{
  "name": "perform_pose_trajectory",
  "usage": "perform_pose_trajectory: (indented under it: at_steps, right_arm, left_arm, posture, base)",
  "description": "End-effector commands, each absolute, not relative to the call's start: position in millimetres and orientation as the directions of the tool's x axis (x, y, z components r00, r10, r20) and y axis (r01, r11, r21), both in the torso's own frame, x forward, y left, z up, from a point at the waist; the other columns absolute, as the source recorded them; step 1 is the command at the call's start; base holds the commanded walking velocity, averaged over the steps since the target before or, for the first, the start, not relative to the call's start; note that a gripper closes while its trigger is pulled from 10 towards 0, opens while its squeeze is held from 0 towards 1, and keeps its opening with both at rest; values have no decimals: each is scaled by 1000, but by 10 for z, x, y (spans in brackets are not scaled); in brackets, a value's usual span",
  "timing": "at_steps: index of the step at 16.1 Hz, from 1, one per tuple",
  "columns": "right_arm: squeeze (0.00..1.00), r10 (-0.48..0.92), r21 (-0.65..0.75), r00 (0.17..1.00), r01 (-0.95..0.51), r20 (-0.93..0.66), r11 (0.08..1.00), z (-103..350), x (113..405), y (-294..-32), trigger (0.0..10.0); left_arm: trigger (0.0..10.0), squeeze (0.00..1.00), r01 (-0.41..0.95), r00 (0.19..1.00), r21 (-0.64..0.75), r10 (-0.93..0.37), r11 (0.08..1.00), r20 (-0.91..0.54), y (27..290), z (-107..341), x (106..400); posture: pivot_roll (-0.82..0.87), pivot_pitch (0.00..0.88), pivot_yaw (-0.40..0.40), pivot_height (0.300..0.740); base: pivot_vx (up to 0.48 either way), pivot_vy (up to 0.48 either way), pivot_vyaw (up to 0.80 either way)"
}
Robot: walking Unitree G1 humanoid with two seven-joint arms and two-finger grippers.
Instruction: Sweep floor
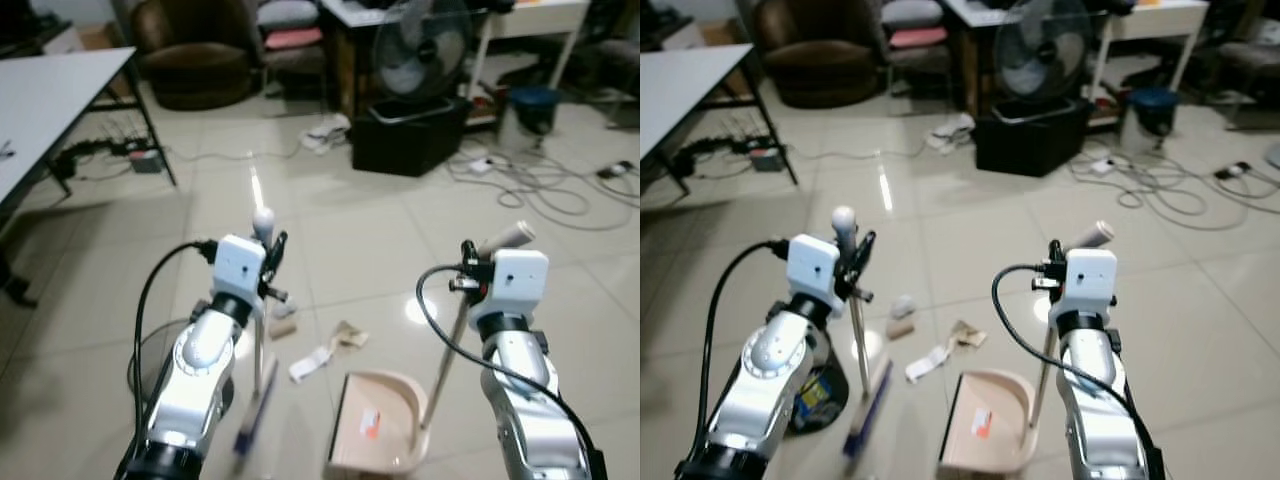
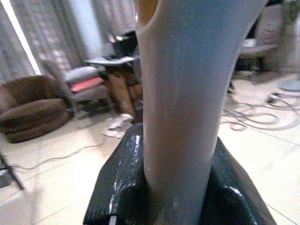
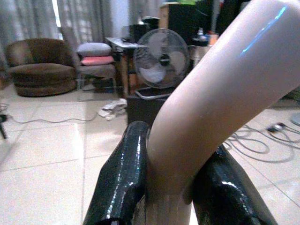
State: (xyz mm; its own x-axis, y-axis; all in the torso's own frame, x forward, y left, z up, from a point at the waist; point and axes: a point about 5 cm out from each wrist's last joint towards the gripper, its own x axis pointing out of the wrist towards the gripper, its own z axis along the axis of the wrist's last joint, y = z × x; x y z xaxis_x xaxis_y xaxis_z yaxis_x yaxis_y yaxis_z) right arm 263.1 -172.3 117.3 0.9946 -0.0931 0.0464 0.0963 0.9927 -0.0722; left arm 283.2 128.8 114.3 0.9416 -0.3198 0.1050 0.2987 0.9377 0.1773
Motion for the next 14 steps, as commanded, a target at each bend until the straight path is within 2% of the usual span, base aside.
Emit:
perform_pose_trajectory:
  at_steps: [1,5,7,14]
  right_arm:
    - [0,-115,-75,990,121,75,990,1273,2614,-1761,10000]
    - [0,-131,-35,990,133,55,990,1255,2583,-1771,10000]
    - [0,-131,-29,990,133,43,991,1241,2566,-1787,10000]
    - [0,-121,-52,992,123,28,991,1225,2585,-1807,10000]
  left_arm:
    - [10000,0,293,929,207,-329,934,168,1269,1325,2844]
    - [10000,0,310,927,206,-343,928,149,1246,1321,2837]
    - [10000,0,320,926,209,-352,924,140,1235,1319,2832]
    - [10000,0,298,934,214,-330,930,139,1227,1338,2837]
  posture:
    - [-161,0,76,740]
    - [-163,0,79,740]
    - [-161,0,79,740]
    - [-158,0,74,740]
  base:
    - [356,0,0]
    - [364,0,0]
    - [375,0,-800]
    - [377,0,0]
